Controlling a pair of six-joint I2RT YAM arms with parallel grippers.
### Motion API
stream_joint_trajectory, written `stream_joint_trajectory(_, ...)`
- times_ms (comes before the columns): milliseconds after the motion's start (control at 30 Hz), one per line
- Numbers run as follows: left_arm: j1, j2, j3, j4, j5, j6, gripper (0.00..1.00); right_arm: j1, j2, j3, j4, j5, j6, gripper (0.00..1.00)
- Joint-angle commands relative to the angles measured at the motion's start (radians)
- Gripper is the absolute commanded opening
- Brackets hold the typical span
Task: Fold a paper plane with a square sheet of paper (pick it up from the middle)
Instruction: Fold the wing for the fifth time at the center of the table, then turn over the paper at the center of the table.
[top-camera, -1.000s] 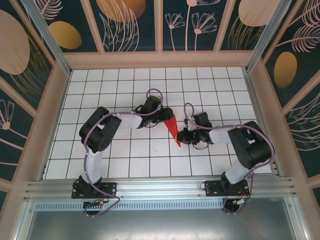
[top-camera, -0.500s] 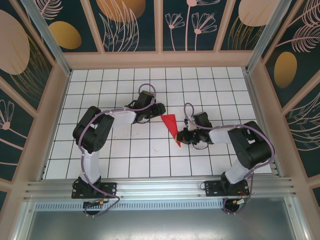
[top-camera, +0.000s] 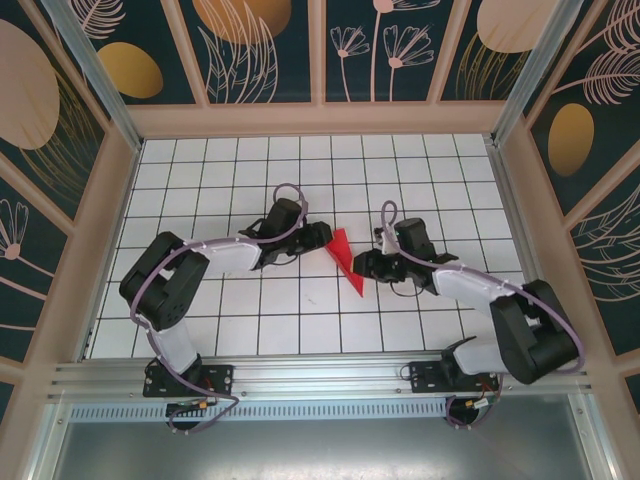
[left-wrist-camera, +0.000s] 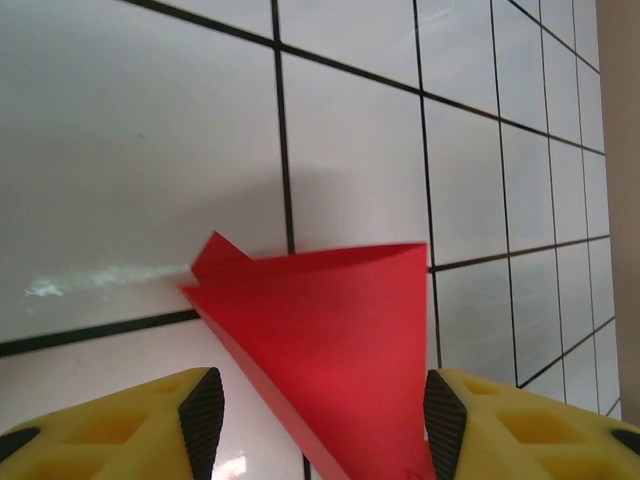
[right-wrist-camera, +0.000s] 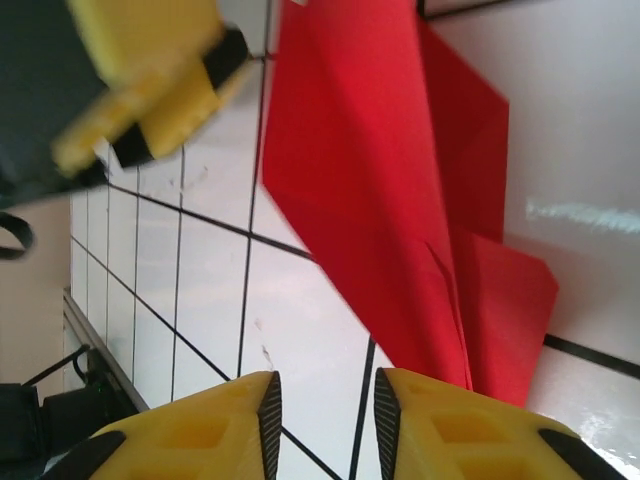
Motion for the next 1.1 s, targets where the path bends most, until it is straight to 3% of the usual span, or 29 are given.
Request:
stream_joint_trajectory(0, -0.047, -0.005, -0.011, 0.024, -0.016, -0.052, 0.58, -0.029, -0.078, -0.007, -0.081, 0.132, -0.007, 0.37)
stream_joint_trajectory(167, -0.091, 0.029, 0.002, 0.033, -0.035, -0.101, 0.58, -0.065, -0.123, -0.042, -0.077, 0.169, 0.008, 0.44)
stream_joint_trajectory(400, -0.098, 0.038, -0.007, 0.007, -0.044, -0.105, 0.52, -0.064, -0.037, -0.019, -0.053, 0.12, -0.019, 0.46)
stream_joint_trajectory(700, -0.098, 0.048, -0.048, 0.015, -0.03, -0.091, 0.26, -0.052, 0.123, 0.024, -0.013, 0.06, -0.039, 0.47)
stream_joint_trajectory(833, -0.098, 0.033, -0.079, 0.014, -0.04, -0.09, 0.24, -0.037, 0.17, 0.052, 0.005, 0.039, -0.044, 0.47)
stream_joint_trajectory(1067, -0.097, 0.021, -0.11, 0.016, -0.042, -0.077, 0.1, 0.023, 0.238, 0.116, -0.017, 0.04, -0.078, 0.48)
